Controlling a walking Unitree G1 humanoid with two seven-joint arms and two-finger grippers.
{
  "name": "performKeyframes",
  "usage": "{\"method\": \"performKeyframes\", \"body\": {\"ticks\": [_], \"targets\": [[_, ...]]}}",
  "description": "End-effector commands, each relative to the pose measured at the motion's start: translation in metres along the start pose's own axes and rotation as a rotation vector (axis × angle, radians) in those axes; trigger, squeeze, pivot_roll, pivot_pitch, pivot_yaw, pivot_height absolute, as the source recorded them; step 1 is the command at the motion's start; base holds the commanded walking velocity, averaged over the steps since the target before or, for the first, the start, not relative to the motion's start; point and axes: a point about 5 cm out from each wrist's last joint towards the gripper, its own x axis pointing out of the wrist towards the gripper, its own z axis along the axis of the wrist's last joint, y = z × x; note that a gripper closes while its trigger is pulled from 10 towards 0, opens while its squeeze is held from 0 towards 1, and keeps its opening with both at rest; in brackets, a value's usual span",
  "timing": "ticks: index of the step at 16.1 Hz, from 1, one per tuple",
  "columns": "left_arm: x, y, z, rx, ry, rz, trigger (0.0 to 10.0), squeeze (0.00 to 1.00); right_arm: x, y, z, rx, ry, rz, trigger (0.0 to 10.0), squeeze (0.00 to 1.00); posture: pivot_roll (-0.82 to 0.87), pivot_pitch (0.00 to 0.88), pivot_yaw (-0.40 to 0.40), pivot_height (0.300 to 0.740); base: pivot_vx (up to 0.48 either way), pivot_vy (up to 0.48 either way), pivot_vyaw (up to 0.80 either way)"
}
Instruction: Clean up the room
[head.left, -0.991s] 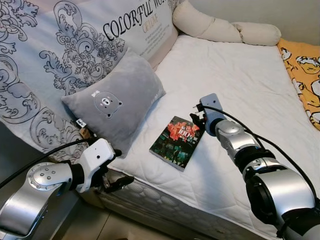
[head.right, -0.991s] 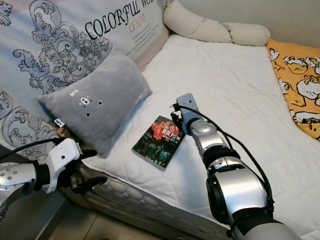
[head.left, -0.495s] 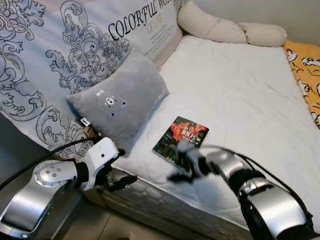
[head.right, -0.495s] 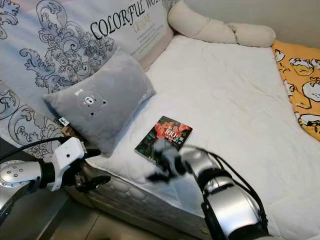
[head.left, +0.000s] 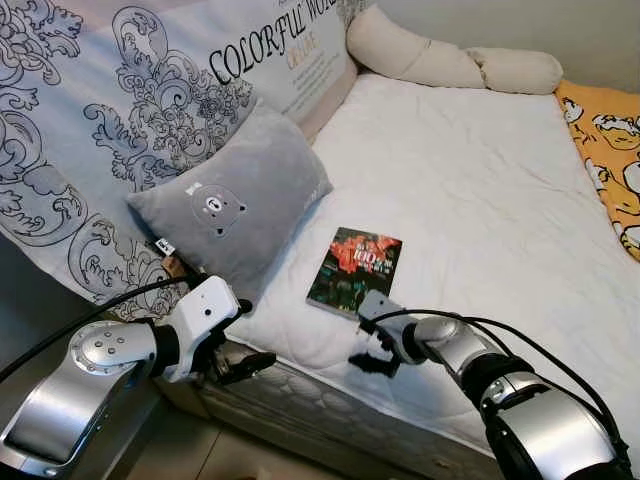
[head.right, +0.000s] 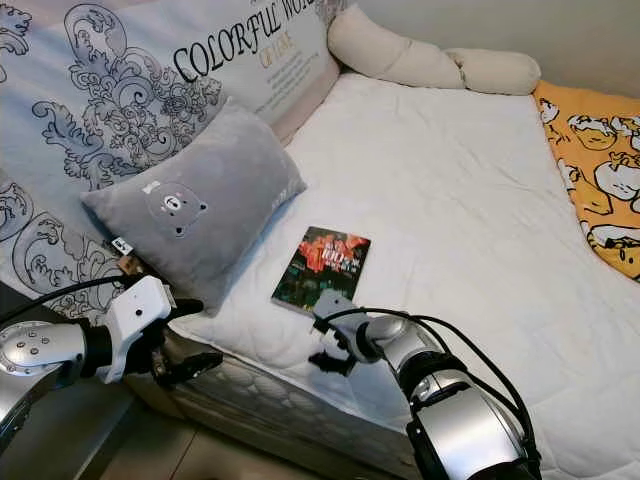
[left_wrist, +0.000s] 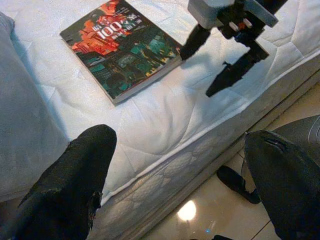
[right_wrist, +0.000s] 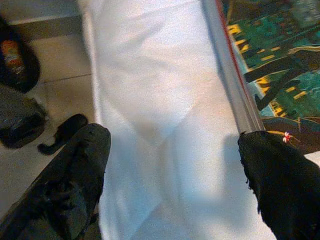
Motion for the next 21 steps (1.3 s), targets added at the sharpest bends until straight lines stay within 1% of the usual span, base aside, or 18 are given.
{"method": "performKeyframes", "body": {"ticks": [1, 2, 5, 6, 7, 8, 9, 10, 11, 12, 13, 14, 15, 16, 17, 18, 20, 21], "targets": [[0.001, -0.001, 0.0, 0.008, 0.006, -0.001, 10.0, 0.0, -0.004, -0.008, 0.011, -0.006, -0.046, -0.039, 10.0, 0.0, 0.08, 0.0, -0.001, 0.74, 0.0, 0.0, 0.0], [0.002, -0.001, 0.0, 0.006, 0.004, -0.004, 10.0, 0.0, -0.005, -0.008, 0.013, 0.01, -0.065, -0.012, 10.0, 0.0, 0.07, 0.0, 0.0, 0.74, 0.0, 0.0, 0.0], [0.004, -0.005, 0.0, -0.015, -0.015, -0.014, 10.0, 0.0, -0.008, 0.002, 0.012, 0.017, -0.108, 0.199, 10.0, 0.0, 0.06, 0.0, 0.0, 0.74, 0.0, 0.0, 0.0], [0.006, -0.007, 0.001, -0.034, -0.036, -0.004, 10.0, 0.0, -0.014, 0.001, 0.004, 0.008, -0.107, 0.268, 10.0, 0.0, 0.06, 0.0, -0.006, 0.74, 0.0, 0.0, 0.0], [0.007, -0.007, 0.001, -0.043, -0.045, 0.002, 10.0, 0.0, -0.017, 0.0, 0.001, 0.009, -0.114, 0.285, 10.0, 0.0, 0.06, 0.0, -0.008, 0.74, 0.0, 0.0, 0.0], [0.008, -0.009, 0.001, -0.069, -0.067, 0.013, 10.0, 0.0, -0.027, -0.003, -0.005, 0.037, -0.138, 0.312, 10.0, 0.0, 0.05, 0.0, -0.01, 0.74, 0.0, 0.0, 0.0], [0.009, -0.011, 0.0, -0.095, -0.083, 0.023, 10.0, 0.0, -0.038, -0.005, -0.008, 0.054, -0.188, 0.318, 10.0, 0.0, 0.04, 0.0, -0.008, 0.74, 0.0, 0.0, 0.0], [0.01, -0.011, 0.0, -0.133, -0.117, 0.063, 10.0, 0.0, -0.052, -0.01, -0.009, 0.061, -0.247, 0.261, 10.0, 0.0, 0.03, 0.0, -0.005, 0.74, 0.0, 0.0, 0.0], [0.012, -0.007, 0.001, -0.176, -0.161, 0.136, 10.0, 0.0, -0.064, -0.016, -0.008, 0.086, -0.304, 0.164, 10.0, 0.0, 0.01, 0.0, 0.003, 0.74, 0.0, 0.0, 0.0], [0.013, -0.005, 0.002, -0.196, -0.18, 0.171, 10.0, 0.0, -0.069, -0.018, -0.009, 0.102, -0.326, 0.115, 10.0, 0.0, 0.01, 0.0, 0.003, 0.74, 0.0, 0.0, 0.0], [0.017, 0.004, 0.007, -0.274, -0.253, 0.292, 10.0, 0.0, -0.078, -0.021, -0.017, 0.205, -0.337, -0.053, 10.0, 0.0, 0.0, 0.0, 0.008, 0.74, 0.0, 0.0, 0.0], [0.022, 0.01, 0.01, -0.305, -0.281, 0.387, 10.0, 0.0, -0.085, -0.014, -0.028, 0.285, -0.301, -0.126, 10.0, 0.0, -0.01, 0.0, 0.008, 0.74, 0.0, 0.0, 0.0], [0.026, 0.013, 0.009, -0.302, -0.271, 0.437, 10.0, 0.0, -0.089, -0.004, -0.031, 0.336, -0.326, -0.159, 10.0, 0.0, -0.01, 0.0, 0.017, 0.74, 0.0, 0.0, 0.0], [0.031, 0.012, 0.005, -0.298, -0.238, 0.473, 10.0, 0.0, -0.091, 0.004, -0.034, 0.421, -0.364, -0.216, 10.0, 0.0, -0.02, 0.0, 0.022, 0.74, 0.0, -0.274, 0.0], [0.034, 0.009, 0.002, -0.288, -0.214, 0.487, 10.0, 0.0, -0.095, 0.008, -0.034, 0.507, -0.42, -0.286, 10.0, 0.0, -0.03, 0.0, 0.027, 0.74, 0.0, -0.304, 0.0], [0.036, 0.007, 0.001, -0.301, -0.22, 0.501, 10.0, 0.0, -0.098, 0.006, -0.035, 0.635, -0.453, -0.411, 10.0, 0.0, -0.03, 0.0, 0.035, 0.74, 0.0, -0.364, 0.0], [0.037, 0.007, 0.001, -0.333, -0.236, 0.528, 10.0, 0.0, -0.103, 0.006, -0.033, 0.706, -0.474, -0.515, 10.0, 0.0, -0.03, 0.0, 0.031, 0.74, 0.0, -0.364, 0.0], [0.036, 0.008, -0.001, -0.342, -0.232, 0.551, 10.0, 0.0, -0.106, 0.006, -0.029, 0.671, -0.475, -0.589, 10.0, 0.0, -0.03, 0.0, 0.022, 0.74, 0.0, -0.364, 0.0]]}}
